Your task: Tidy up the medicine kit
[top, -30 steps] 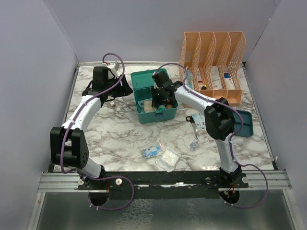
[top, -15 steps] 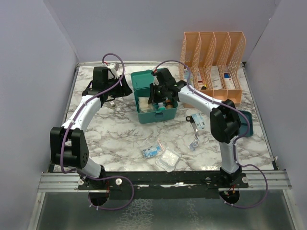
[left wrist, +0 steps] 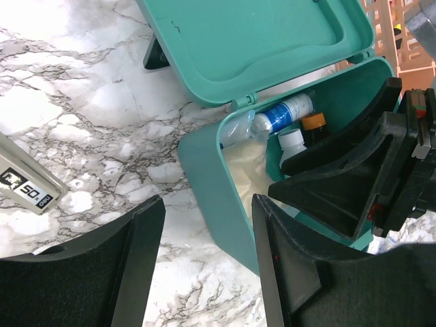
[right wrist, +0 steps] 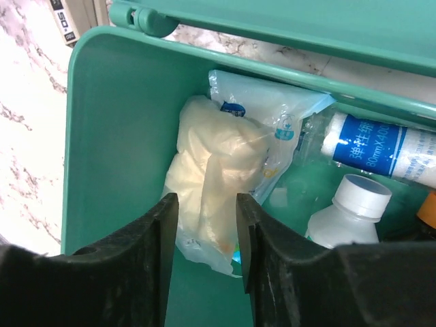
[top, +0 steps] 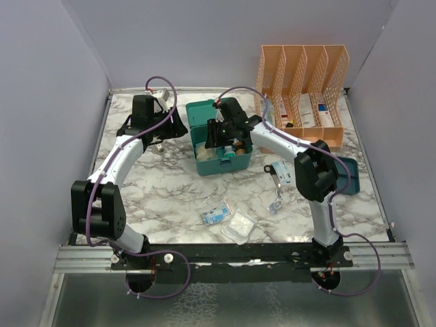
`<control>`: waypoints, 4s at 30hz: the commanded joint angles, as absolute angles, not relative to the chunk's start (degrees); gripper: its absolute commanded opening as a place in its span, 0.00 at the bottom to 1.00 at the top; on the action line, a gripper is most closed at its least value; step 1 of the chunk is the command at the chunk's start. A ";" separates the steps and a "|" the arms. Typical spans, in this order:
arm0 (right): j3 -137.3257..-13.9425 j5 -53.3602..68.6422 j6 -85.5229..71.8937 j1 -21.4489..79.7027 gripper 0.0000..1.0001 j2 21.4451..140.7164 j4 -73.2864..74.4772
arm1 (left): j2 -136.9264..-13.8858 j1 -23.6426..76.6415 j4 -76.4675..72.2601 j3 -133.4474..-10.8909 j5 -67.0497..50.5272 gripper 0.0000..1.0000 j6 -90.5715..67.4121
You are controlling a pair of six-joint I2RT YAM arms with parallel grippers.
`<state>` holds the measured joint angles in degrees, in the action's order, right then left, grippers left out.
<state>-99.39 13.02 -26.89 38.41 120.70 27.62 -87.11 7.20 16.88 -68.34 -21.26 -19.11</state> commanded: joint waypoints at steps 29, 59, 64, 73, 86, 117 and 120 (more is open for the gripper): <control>-104.26 -1.03 -23.27 42.82 0.30 126.83 34.11 | -86.95 6.94 17.20 -69.56 -19.75 0.57 -17.97; -96.46 -5.92 -29.83 41.57 0.45 106.33 26.76 | -82.32 7.20 26.61 -83.17 -16.00 0.59 -10.34; -88.97 -5.21 -26.51 41.57 0.43 98.30 24.26 | -78.59 7.11 28.79 -84.28 -10.21 0.68 -9.54; -75.47 5.95 -22.25 41.66 0.43 83.06 21.72 | -67.21 5.78 29.93 -76.31 -8.85 0.99 -13.24; -55.19 4.85 -25.58 41.75 0.43 66.01 21.67 | -60.23 22.46 25.87 -54.61 -31.73 0.78 -12.28; -42.81 -19.73 -44.73 41.66 0.42 66.97 27.16 | -75.66 46.23 11.27 -36.87 -13.80 0.58 -10.23; -42.51 -19.43 -45.40 41.66 0.42 67.05 27.12 | -75.49 46.23 11.50 -35.50 -11.46 0.59 -13.72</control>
<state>-43.62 -17.76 -43.38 41.56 66.81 26.61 -76.23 45.89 12.36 -37.23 -12.16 -8.99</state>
